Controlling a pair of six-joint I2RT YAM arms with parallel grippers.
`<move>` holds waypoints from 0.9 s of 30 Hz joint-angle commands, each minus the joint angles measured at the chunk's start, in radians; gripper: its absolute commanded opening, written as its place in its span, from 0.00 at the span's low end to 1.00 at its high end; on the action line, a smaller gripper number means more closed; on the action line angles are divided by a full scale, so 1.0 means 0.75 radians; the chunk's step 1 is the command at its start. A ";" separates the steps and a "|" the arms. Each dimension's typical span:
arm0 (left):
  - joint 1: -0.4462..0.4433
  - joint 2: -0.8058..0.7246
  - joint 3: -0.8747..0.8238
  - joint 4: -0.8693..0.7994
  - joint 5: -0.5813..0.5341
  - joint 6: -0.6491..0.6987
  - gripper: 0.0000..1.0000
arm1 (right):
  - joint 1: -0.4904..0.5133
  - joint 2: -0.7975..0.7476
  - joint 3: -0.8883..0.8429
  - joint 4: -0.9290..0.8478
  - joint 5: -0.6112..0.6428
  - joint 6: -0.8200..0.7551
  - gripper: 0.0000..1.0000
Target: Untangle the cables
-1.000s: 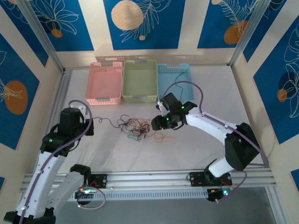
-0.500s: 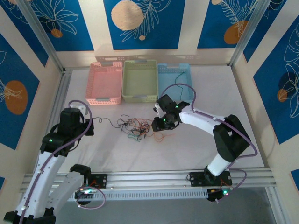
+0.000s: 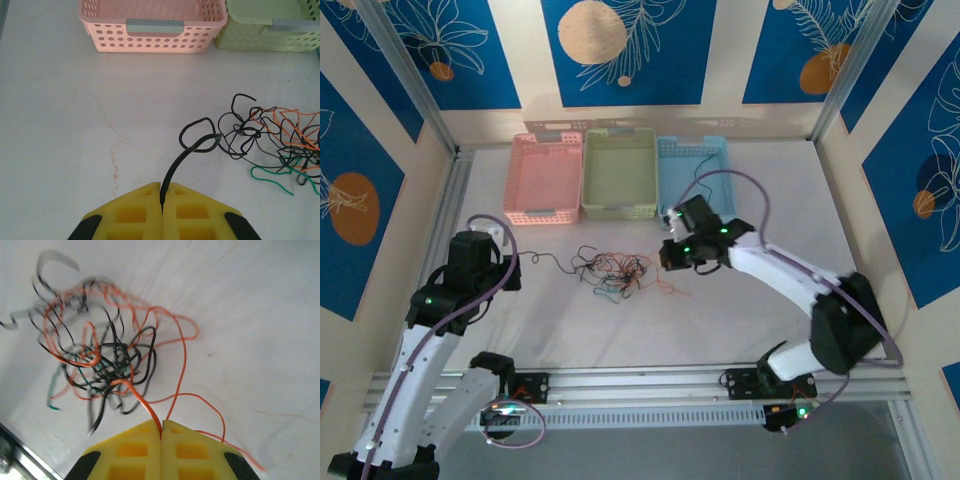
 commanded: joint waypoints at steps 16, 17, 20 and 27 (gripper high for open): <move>0.015 -0.128 0.032 -0.052 -0.305 -0.020 0.00 | -1.391 -0.496 -0.478 0.060 -0.432 0.401 0.00; 0.015 -0.137 0.026 -0.045 -0.299 -0.016 0.00 | -1.380 -0.487 -0.482 0.083 -0.474 0.401 0.00; 0.015 -0.100 0.023 -0.036 -0.242 -0.008 0.00 | -1.276 -0.483 -0.458 0.113 -0.543 0.387 0.00; 0.012 -0.078 0.011 -0.019 -0.169 0.006 0.00 | -0.837 -0.628 -0.237 -0.008 -0.410 0.344 0.00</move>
